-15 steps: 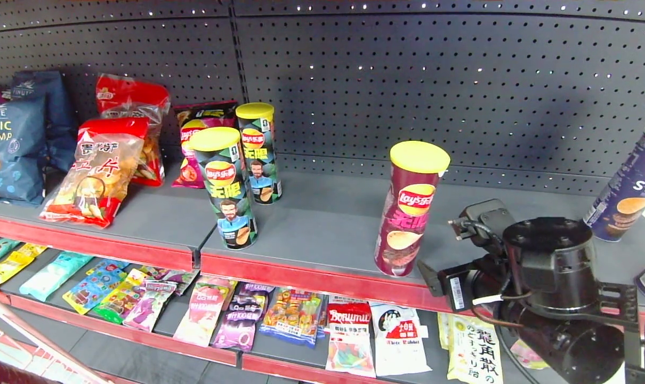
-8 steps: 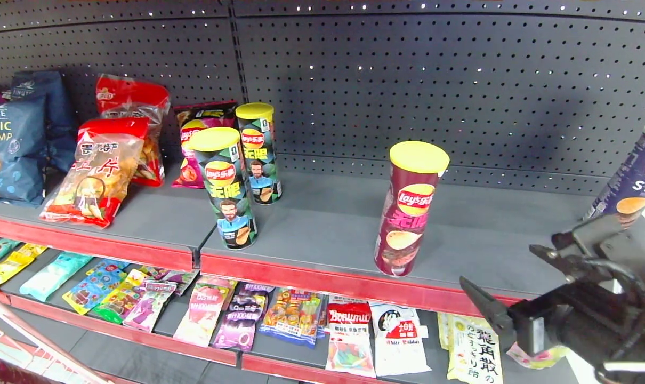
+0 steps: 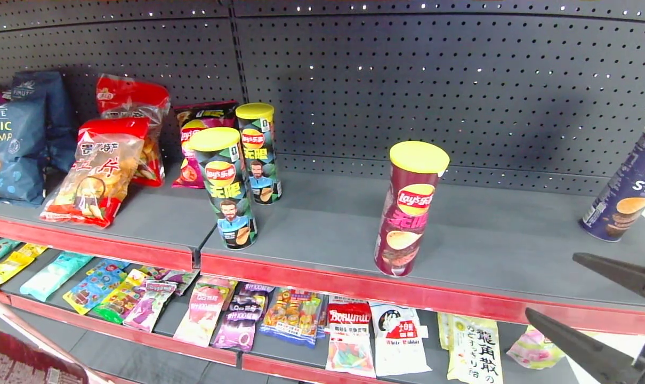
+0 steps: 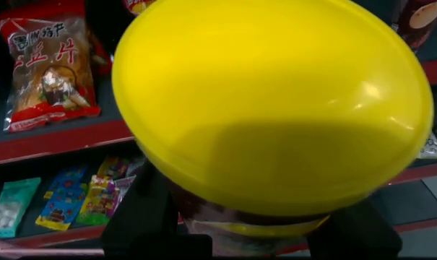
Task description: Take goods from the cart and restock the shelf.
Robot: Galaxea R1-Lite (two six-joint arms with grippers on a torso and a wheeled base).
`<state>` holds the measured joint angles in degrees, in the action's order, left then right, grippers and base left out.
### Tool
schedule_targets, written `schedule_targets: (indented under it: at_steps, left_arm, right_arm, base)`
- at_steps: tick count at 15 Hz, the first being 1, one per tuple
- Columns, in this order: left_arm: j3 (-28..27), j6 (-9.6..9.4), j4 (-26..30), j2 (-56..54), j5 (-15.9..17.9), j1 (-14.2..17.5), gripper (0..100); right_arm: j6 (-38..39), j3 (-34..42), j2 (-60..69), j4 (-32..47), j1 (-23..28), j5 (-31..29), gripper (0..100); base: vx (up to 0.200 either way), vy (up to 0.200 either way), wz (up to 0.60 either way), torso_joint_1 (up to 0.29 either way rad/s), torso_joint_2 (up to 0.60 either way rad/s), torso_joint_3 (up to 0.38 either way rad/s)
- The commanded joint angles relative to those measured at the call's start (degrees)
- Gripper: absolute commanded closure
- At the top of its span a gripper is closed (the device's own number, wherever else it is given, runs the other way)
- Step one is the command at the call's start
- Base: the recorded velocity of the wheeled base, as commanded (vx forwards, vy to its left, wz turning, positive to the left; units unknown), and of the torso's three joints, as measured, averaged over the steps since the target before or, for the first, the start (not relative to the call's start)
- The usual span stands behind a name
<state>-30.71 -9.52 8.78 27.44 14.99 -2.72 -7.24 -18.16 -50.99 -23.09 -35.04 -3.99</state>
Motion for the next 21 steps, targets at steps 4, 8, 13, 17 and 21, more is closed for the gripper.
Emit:
schedule_targets:
  at_steps: [4,8,13,17,21]
  left_arm:
    - [-0.93,0.03,-3.77,6.40,3.99,-0.01,100]
    - [-1.11,0.03,-4.38,7.98,5.31,-0.01,100]
    - [-1.28,-0.15,-8.69,12.99,9.79,-0.01,100]
    - [-1.20,-0.06,-9.13,13.87,11.11,-0.01,100]
    - [-0.76,1.52,-10.89,13.16,11.81,-0.18,100]
  right_arm:
    - [0.03,-7.41,15.31,30.82,29.67,10.58,0]
    - [0.47,-6.53,26.30,40.84,36.97,4.60,0]
    - [0.30,9.11,46.60,31.97,37.85,1.96,0]
    - [1.09,17.99,47.74,19.49,35.83,2.40,0]
    - [2.41,17.90,50.99,19.92,34.77,0.82,0]
  base:
    - [0.000,0.000,0.00,0.000,0.00,0.000]
    - [0.000,0.000,0.00,0.000,0.00,0.000]
    - [0.000,0.000,0.00,0.000,0.00,0.000]
    - [0.000,0.000,0.00,0.000,0.00,0.000]
    - [0.000,0.000,0.00,0.000,0.00,0.000]
